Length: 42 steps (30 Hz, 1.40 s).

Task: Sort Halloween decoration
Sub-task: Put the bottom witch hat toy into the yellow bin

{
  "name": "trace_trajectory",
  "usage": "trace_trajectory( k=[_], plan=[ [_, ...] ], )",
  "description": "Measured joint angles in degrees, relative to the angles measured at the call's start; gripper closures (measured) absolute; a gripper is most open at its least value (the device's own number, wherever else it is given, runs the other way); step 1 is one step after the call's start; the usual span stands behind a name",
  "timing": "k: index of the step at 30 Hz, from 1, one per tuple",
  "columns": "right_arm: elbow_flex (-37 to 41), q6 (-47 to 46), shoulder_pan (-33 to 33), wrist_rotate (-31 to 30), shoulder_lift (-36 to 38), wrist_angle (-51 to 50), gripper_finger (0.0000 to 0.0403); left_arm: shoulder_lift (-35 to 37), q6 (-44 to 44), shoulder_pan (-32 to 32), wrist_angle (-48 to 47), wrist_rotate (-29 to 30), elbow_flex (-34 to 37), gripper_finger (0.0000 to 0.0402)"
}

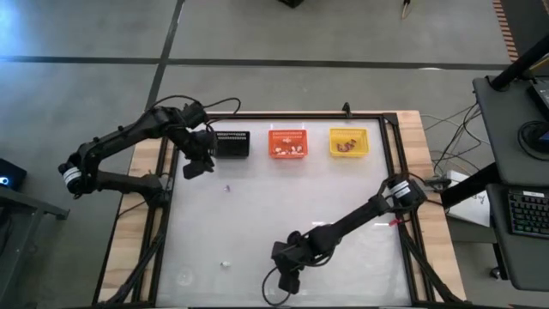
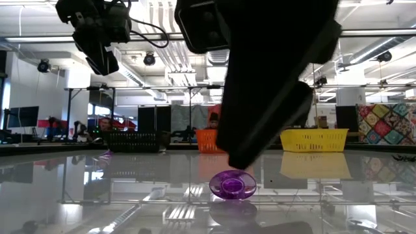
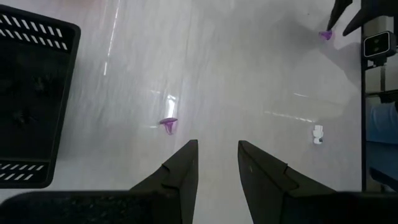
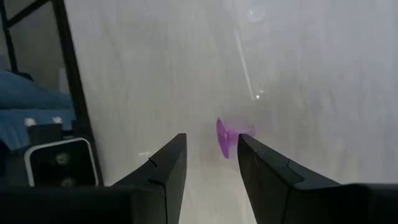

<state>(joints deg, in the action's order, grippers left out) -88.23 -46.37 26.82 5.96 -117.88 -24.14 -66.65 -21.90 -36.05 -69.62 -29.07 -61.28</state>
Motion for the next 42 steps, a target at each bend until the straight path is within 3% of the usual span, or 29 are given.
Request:
trace_trajectory(
  k=[9, 24, 42],
  plan=[
    [0.1, -0.6, 0.6, -4.6, -0.3, -1.4, 0.0268, 0.0, 0.2, 0.0, 0.1, 0.0, 0.0, 0.0306],
    [0.2, -5.6, 1.1, -4.0, -0.4, -2.6, 0.0296, 0.0, 0.1, 0.0, 0.2, 0.0, 0.0, 0.0306],
    [0.3, -9.1, 1.4, -2.7, -0.1, -1.3, 0.0262, 0.0, 0.0, 0.0, 0.6, 0.0, 0.0, 0.0306]
  ],
)
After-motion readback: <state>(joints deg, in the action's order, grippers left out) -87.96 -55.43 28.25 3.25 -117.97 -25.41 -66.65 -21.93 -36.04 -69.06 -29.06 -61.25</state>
